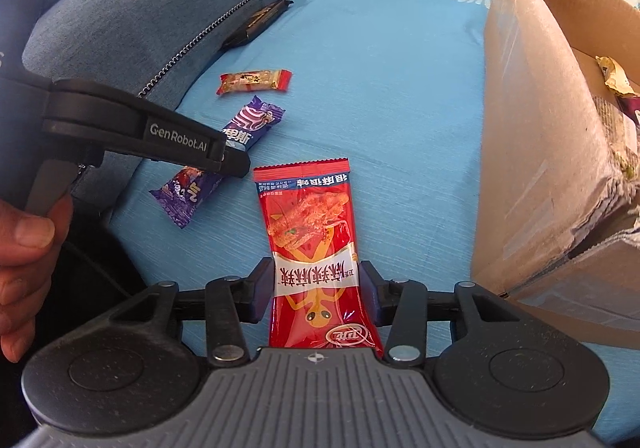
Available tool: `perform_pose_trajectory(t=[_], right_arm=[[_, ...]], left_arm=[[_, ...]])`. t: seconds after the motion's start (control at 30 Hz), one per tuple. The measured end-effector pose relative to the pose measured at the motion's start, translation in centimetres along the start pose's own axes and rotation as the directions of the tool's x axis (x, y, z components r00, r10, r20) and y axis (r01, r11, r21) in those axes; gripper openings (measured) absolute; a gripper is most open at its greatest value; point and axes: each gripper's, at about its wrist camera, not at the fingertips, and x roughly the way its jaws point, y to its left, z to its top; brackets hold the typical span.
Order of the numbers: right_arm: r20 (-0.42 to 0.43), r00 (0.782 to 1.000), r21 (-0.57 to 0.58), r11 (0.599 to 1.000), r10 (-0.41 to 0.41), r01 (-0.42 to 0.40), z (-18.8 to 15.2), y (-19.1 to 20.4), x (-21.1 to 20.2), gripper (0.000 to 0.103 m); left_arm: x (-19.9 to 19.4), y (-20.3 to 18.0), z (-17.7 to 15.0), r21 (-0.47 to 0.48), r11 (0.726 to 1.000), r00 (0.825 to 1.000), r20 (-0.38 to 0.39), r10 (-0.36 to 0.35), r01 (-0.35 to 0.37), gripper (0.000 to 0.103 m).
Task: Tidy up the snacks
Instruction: 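Lift the purple candy with left tool while right lifts the red packet, then carry both snacks over the box and open both tools to drop them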
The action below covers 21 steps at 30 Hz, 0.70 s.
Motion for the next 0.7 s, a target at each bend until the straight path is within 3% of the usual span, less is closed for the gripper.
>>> perform_pose_trajectory(t=[0.23, 0.43, 0.7], right_arm=[[0.008, 1.0, 0.008, 1.0, -0.001, 0.001, -0.1, 0.1, 0.0, 0.047], [0.027, 1.0, 0.018, 1.0, 0.008, -0.008, -0.1, -0.2, -0.6, 0.047], [0.152, 0.988, -0.001, 0.999, 0.036, -0.036, 0.2, 0.1, -3.6, 0.046]], left_arm=[[-0.3, -0.2, -0.2, 0.004, 1.0, 1.0, 0.015, 0.004, -0.004, 0.016], [-1.7, -0.5, -0.6, 0.016, 1.0, 0.996, 0.088, 0.001, -0.002, 0.015], [-5.0, 0.5, -1.4, -0.05, 0.998, 0.963, 0.267, -0.024, 0.039, 0.015]])
